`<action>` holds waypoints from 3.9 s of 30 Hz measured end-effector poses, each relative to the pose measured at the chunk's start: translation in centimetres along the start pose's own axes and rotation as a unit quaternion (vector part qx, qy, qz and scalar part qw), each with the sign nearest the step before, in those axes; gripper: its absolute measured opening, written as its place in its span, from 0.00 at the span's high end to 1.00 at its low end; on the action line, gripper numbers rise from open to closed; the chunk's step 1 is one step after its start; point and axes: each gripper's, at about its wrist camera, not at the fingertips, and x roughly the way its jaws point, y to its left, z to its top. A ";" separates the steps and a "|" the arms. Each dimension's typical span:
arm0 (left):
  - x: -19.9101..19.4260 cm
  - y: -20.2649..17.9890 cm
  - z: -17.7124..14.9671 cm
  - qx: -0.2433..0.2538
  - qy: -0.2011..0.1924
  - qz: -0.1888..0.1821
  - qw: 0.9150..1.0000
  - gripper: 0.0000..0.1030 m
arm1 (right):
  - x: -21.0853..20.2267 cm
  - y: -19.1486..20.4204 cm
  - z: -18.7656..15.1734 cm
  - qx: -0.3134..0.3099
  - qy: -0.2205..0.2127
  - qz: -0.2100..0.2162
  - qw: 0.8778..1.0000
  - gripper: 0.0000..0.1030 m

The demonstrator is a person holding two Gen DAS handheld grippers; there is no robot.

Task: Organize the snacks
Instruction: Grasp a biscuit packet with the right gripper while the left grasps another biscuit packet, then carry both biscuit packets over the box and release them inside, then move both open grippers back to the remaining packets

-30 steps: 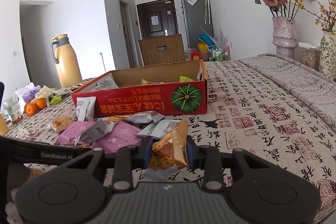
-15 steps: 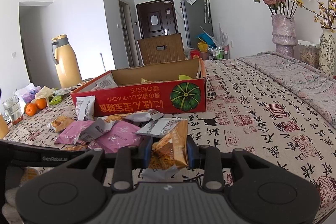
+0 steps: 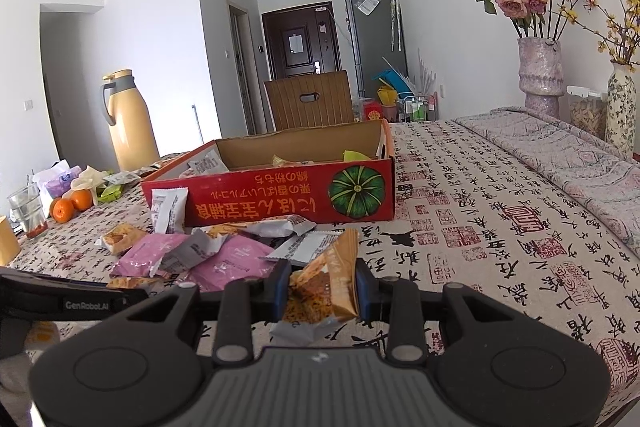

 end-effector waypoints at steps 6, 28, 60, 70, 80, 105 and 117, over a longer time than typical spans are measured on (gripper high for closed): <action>-0.6 0.4 0.6 0.003 -0.017 0.002 1.000 0.57 | -0.2 0.2 0.4 -0.002 -0.005 -0.002 1.000 0.69; -0.4 0.7 7.1 0.012 -0.091 0.005 0.996 0.57 | 3.5 0.3 6.0 -0.015 -0.052 -0.004 0.999 0.69; 9.2 -2.1 17.1 0.026 -0.119 0.013 0.992 0.57 | 16.8 -0.1 13.7 -0.009 -0.065 0.010 0.998 0.69; 12.5 -1.2 16.5 0.017 -0.084 0.021 0.996 0.57 | 18.9 -0.2 12.5 -0.014 -0.031 -0.001 0.999 0.69; 11.9 -0.4 16.5 -0.005 -0.097 0.022 0.995 0.21 | 18.6 -1.0 12.2 0.006 -0.033 -0.013 0.999 0.34; 10.4 -0.1 16.9 -0.023 -0.114 0.040 0.992 0.00 | 17.3 -1.4 12.6 0.012 -0.054 -0.029 0.998 0.00; 7.2 0.4 16.6 -0.021 -0.125 0.043 0.991 0.00 | 14.3 -0.5 13.1 0.004 -0.062 -0.035 0.997 0.00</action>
